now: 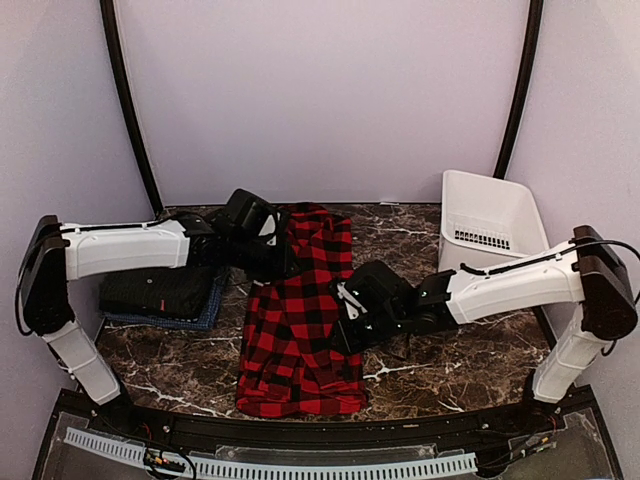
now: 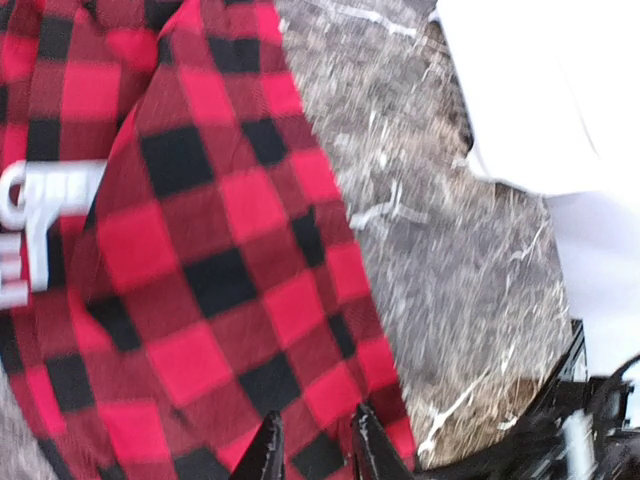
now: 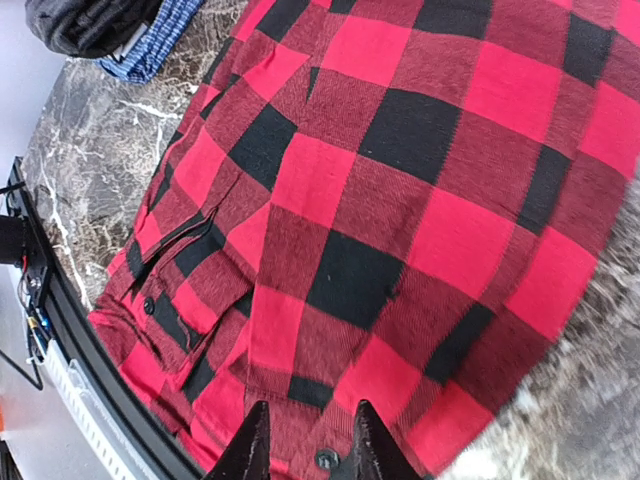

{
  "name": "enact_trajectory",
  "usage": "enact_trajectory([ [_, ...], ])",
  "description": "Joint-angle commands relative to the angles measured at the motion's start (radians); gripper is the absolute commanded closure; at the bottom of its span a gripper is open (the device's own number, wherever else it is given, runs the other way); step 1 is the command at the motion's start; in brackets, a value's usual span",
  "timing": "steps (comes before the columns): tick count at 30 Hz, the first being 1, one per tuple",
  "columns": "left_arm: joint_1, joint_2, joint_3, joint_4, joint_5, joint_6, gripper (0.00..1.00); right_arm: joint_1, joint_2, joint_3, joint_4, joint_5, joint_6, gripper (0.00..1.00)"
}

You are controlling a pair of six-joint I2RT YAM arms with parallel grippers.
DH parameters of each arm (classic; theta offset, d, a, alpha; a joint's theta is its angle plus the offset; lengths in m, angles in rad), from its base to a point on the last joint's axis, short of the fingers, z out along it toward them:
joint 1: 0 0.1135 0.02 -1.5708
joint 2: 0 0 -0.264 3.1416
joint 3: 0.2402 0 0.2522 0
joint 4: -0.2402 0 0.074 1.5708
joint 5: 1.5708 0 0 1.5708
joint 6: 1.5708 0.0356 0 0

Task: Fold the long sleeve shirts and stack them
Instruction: Smooth out the rectangle-folded shirt at the center of the board.

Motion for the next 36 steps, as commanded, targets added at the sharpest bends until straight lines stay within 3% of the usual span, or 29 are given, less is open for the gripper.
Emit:
enact_trajectory([
  [1,0.048,0.147,0.15,0.042,0.042,0.077,0.79,-0.012,0.075,0.03,0.063,-0.043,-0.057,0.74],
  [10,0.164,0.496,0.396,0.198,0.103,0.106,0.82,-0.016,0.184,-0.023,0.095,-0.164,-0.103,0.77],
  [19,0.253,0.768,0.61,0.134,0.136,0.104,0.83,-0.016,0.192,-0.042,0.079,-0.206,-0.109,0.77],
  [29,0.268,0.814,0.717,0.09,0.145,0.103,0.83,-0.017,0.164,-0.031,0.027,-0.189,-0.129,0.76],
  [36,0.277,0.812,0.885,0.0,0.119,0.16,0.82,-0.04,0.103,-0.034,-0.012,-0.147,-0.126,0.76],
])
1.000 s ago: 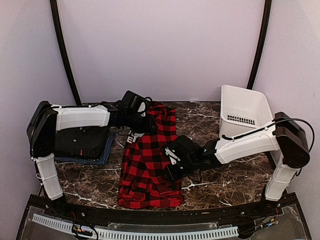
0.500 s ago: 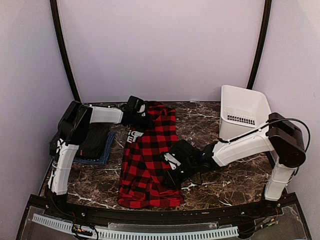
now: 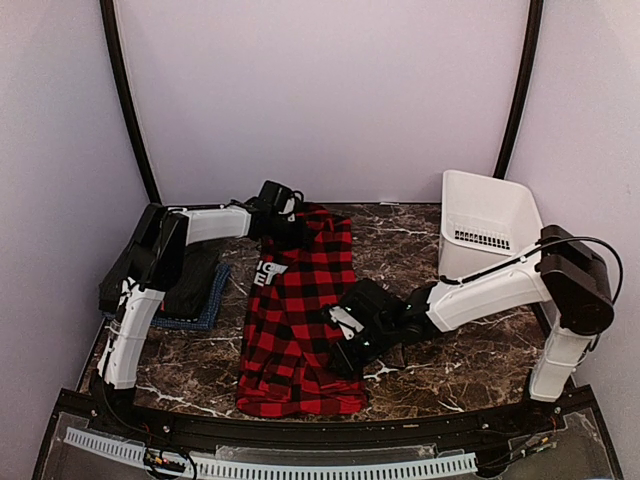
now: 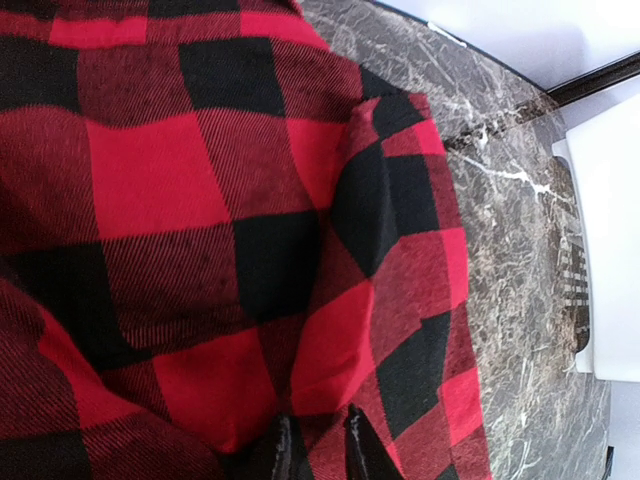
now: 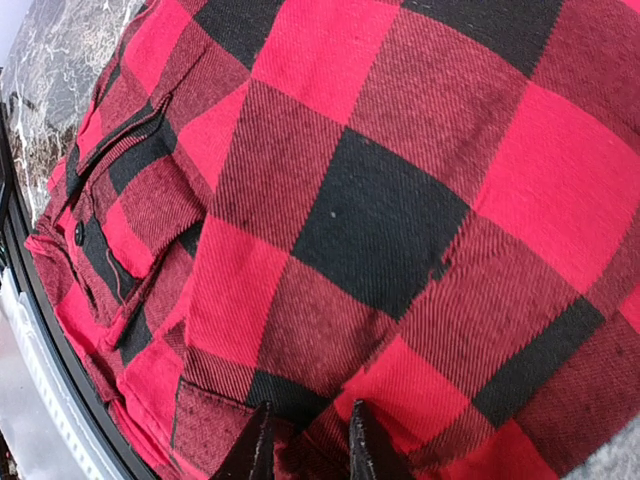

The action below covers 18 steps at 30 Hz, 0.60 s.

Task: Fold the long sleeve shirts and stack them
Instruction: Smooth out the rectangle-folded shirt at the center of the board.

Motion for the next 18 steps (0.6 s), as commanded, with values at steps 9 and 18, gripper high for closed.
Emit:
enact_trajectory([
  [9,0.093,-0.025,0.166,-0.138,-0.051,0.045,0.82,-0.117,-0.177,0.085,-0.071,0.056,-0.016,0.73],
  [18,0.164,0.081,0.214,-0.113,0.084,0.047,0.81,-0.219,-0.065,0.271,-0.014,0.034,-0.036,0.72],
])
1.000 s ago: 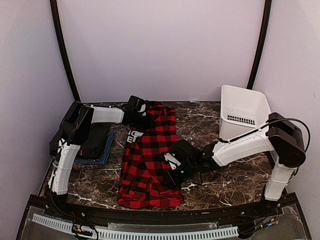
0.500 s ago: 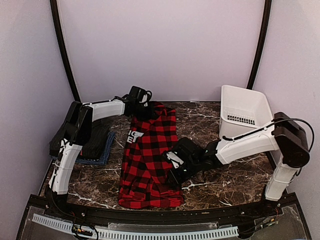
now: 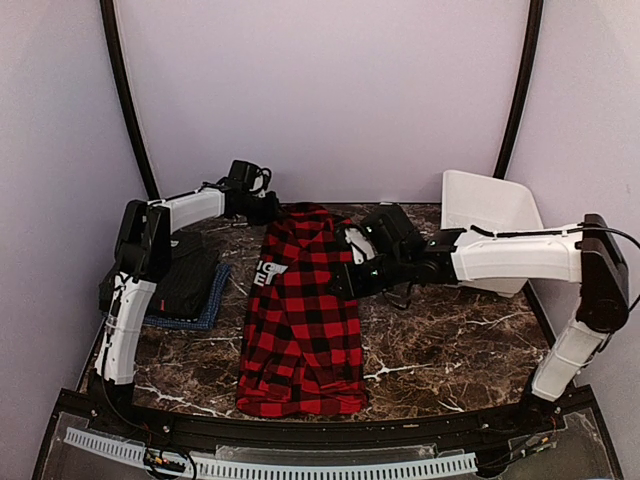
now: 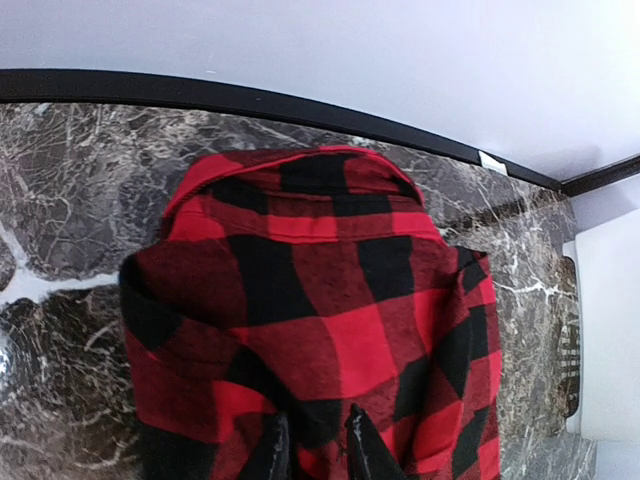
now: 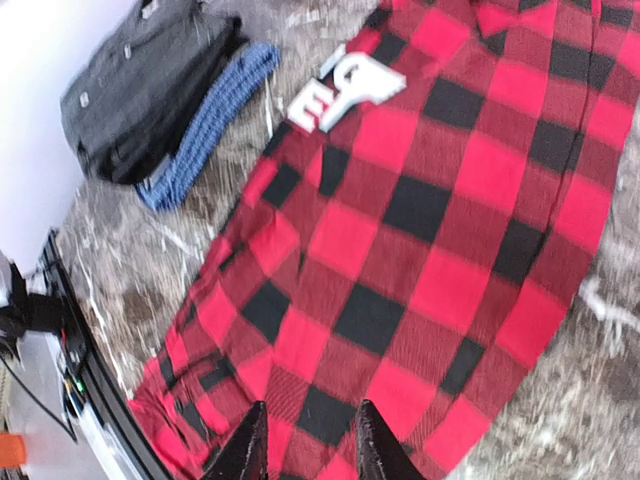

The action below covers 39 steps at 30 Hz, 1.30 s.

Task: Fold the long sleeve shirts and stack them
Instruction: Smooth out the rectangle-folded shirt at the center of the board.

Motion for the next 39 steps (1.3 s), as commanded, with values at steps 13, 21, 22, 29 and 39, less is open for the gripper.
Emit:
enact_trajectory([
  [13,0.097,0.14,0.107,-0.092,-0.021,-0.068,0.81,-0.201,0.325,0.331,0.143,-0.074,0.002,0.72],
  [21,0.098,0.125,0.133,-0.089,-0.011,-0.068,0.81,-0.295,0.612,0.697,0.152,-0.146,0.015,0.74],
  [22,0.097,0.109,0.139,-0.081,-0.003,-0.061,0.81,-0.301,0.655,0.755,0.141,-0.15,0.014,0.74],
  [29,0.063,0.003,0.137,-0.056,0.013,-0.015,0.81,-0.349,0.907,1.057,0.143,-0.206,0.063,0.84],
  [39,-0.007,-0.155,-0.027,-0.01,-0.013,0.006,0.82,-0.369,1.013,1.121,0.198,-0.216,0.095,0.94],
])
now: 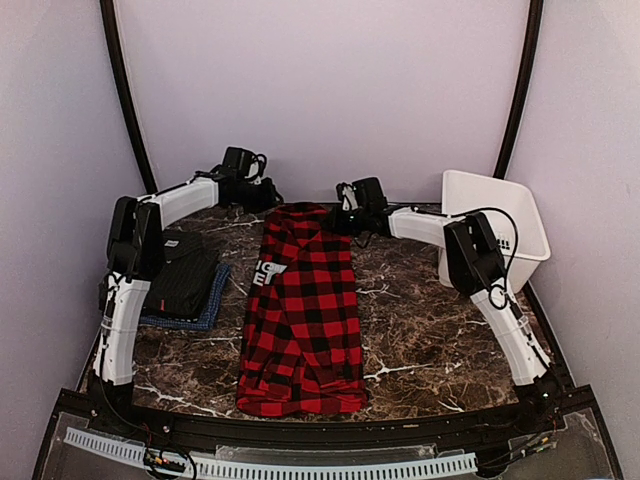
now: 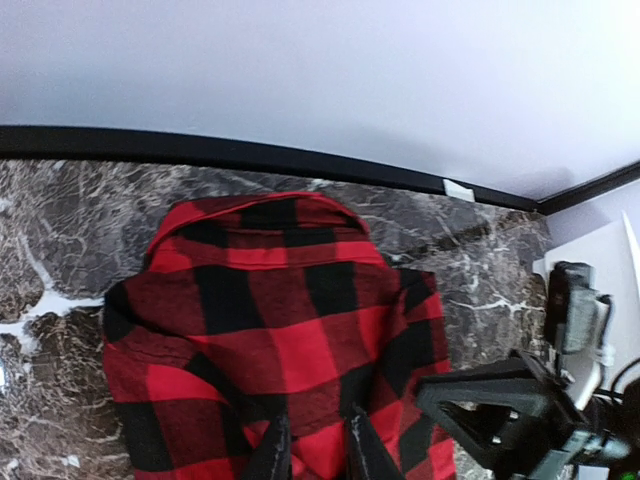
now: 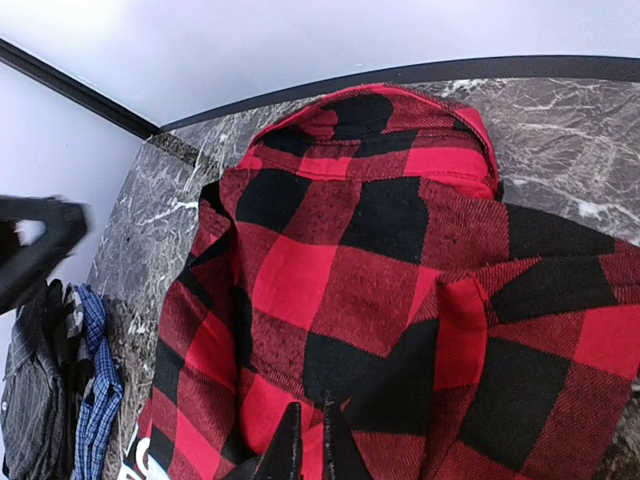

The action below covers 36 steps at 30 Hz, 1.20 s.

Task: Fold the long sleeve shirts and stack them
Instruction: Smooth out the rectangle-folded shirt at the center of the board.

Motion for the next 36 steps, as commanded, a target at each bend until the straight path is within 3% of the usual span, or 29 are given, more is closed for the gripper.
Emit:
enact_trajectory([
  [1,-0.034,-0.123,-0.072,0.044,0.007,0.015,0.82,0.001,0.048,0.076,0.056,-0.011,0.019,0.95],
  [7,-0.055,-0.125,-0.176,0.112,0.069,-0.018,0.83,-0.002,0.105,0.112,0.067,0.02,0.037,0.96],
  [14,-0.055,-0.054,-0.185,0.141,0.092,-0.026,0.84,-0.011,0.151,0.152,0.101,0.036,0.077,0.96],
  [23,-0.026,0.152,-0.005,0.115,-0.001,-0.036,0.85,-0.015,0.162,0.157,0.12,0.03,0.115,0.95],
  [29,0.005,0.278,0.128,0.103,0.012,-0.071,0.85,-0.021,0.157,0.16,0.119,0.0,0.111,0.95],
  [36,0.016,0.293,0.192,0.116,0.041,-0.064,0.84,-0.028,0.098,0.178,0.027,-0.062,0.056,0.9],
])
